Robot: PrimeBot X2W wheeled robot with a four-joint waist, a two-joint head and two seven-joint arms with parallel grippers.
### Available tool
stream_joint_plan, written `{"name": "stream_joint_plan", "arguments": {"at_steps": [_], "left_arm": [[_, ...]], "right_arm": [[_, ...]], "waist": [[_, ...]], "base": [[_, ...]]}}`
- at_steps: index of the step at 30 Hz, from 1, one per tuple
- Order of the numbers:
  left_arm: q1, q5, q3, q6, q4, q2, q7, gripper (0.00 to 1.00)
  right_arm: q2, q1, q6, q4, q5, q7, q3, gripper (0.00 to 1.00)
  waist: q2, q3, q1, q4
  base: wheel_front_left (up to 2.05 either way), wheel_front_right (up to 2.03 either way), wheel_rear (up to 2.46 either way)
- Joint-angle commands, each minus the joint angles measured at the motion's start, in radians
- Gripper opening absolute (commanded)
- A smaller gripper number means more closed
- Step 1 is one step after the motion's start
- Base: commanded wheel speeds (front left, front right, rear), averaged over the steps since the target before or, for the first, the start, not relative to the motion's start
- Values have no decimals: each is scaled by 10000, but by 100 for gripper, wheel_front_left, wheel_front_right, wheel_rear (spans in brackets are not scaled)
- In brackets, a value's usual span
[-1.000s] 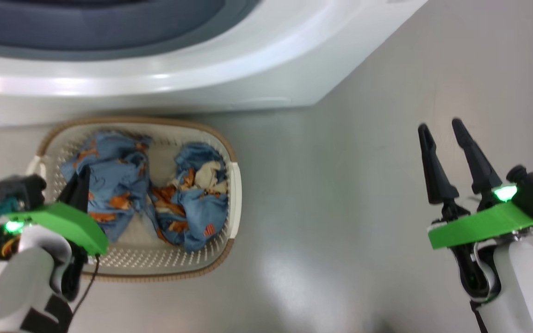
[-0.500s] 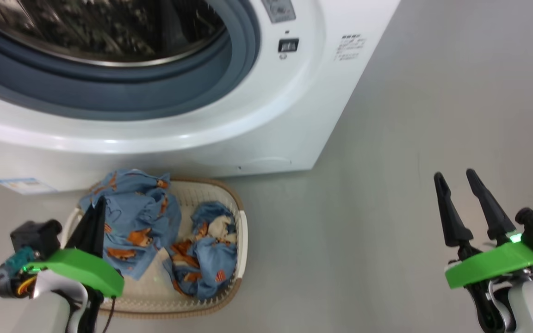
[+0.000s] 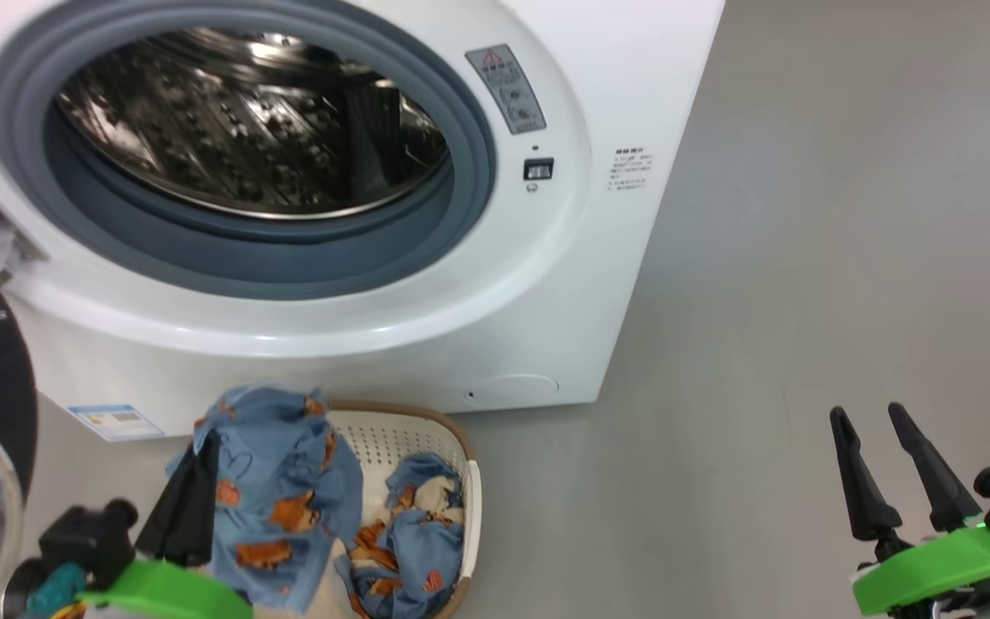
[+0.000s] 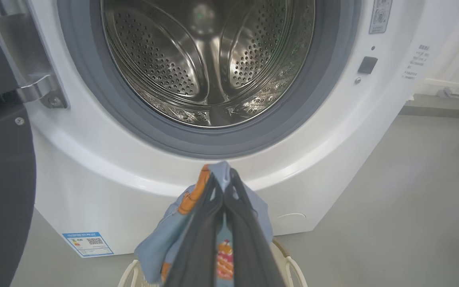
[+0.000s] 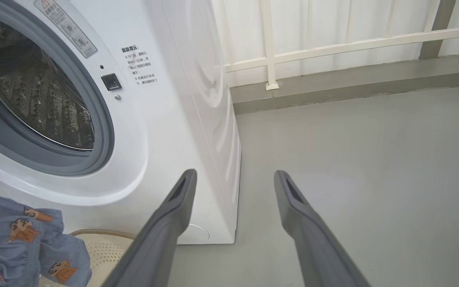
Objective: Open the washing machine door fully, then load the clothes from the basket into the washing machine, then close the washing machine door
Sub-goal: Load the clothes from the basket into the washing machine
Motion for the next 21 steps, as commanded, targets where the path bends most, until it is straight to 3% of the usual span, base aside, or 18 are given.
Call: {"name": "stream_joint_plan", "arguments": {"at_steps": [1, 12, 21], "left_arm": [[137, 137, 491, -15, -498, 130, -65, 0], [1532, 700, 1157, -15, -2030, -506, -65, 0], [1177, 585, 1166, -15, -2181, -569, -65, 0]], "right_arm": [[-205, 154, 16, -260, 217, -48, 141, 100], [-222, 428, 16, -358, 235, -48, 111, 100], [-225, 279, 16, -440, 239, -48, 156, 100]], "waist": [[0, -351, 0, 178], [0, -562, 0, 284], [0, -246, 0, 215]], "base": [[0, 0, 0], [0, 0, 0], [0, 0, 0]]}}
